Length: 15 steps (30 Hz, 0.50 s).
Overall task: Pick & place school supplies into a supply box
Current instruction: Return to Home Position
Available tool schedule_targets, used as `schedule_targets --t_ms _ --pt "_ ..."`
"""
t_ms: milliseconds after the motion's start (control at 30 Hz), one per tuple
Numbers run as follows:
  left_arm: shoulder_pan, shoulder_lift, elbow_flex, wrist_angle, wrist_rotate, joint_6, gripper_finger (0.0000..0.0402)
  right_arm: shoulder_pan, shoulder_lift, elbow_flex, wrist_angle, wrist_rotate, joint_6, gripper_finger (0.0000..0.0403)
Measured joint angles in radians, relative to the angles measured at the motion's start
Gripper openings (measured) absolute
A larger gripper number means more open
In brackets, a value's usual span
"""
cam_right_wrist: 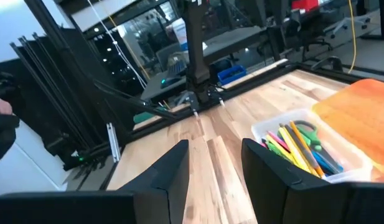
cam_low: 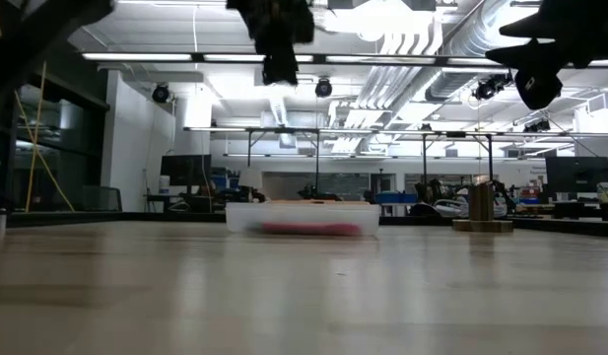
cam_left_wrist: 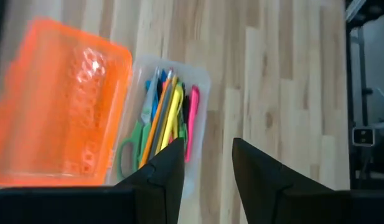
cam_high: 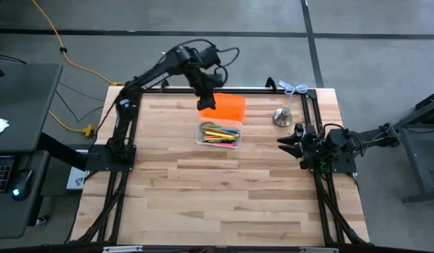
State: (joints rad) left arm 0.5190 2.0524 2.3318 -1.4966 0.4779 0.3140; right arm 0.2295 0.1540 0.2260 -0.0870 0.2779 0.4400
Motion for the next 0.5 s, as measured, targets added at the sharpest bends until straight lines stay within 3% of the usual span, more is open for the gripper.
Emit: schedule_targets --t_ms 500 --pt "-0.004 -0.283 0.0 0.029 0.045 -0.031 0.0161 0.0 -0.122 0.0 -0.077 -0.005 -0.03 0.0124"
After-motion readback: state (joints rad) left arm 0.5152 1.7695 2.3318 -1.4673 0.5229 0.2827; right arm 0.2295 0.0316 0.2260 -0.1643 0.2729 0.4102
